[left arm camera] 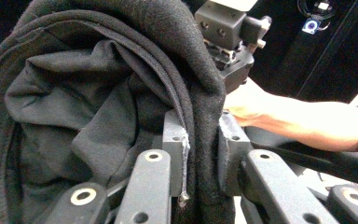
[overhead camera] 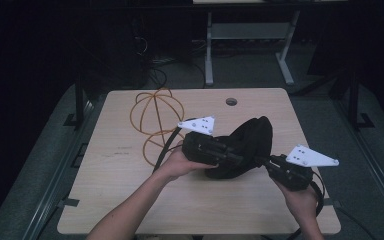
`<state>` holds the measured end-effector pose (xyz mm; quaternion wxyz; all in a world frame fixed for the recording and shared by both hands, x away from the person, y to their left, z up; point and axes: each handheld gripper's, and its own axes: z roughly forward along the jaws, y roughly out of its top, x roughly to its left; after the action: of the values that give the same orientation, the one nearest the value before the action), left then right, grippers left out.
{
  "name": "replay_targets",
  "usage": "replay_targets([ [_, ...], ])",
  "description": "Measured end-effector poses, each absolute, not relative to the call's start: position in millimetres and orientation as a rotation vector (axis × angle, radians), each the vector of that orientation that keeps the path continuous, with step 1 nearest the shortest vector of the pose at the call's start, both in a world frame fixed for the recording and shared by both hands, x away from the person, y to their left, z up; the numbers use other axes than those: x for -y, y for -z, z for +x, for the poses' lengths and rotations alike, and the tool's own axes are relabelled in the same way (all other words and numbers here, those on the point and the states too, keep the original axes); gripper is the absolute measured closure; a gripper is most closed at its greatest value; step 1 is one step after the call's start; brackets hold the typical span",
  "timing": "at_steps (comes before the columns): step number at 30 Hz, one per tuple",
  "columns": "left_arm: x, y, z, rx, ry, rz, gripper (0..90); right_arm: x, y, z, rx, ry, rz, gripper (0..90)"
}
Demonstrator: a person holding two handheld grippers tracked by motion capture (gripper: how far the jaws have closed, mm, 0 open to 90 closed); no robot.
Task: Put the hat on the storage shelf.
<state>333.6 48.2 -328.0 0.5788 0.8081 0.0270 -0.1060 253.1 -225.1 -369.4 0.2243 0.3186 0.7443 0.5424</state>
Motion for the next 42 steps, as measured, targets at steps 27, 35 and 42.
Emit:
replay_targets([
  [27,-97,313,331,-0.155,0.006,1.947,52.4,226,318,266,-2.109,-1.466,0.799,86.5],
  [35,-121,309,324,-0.185,-0.071,1.976,49.3,229,299,276,-2.148,-1.445,0.808,86.5],
  [42,-143,314,315,-0.207,-0.145,2.023,47.2,226,287,285,-2.162,-1.456,0.816,86.4],
])
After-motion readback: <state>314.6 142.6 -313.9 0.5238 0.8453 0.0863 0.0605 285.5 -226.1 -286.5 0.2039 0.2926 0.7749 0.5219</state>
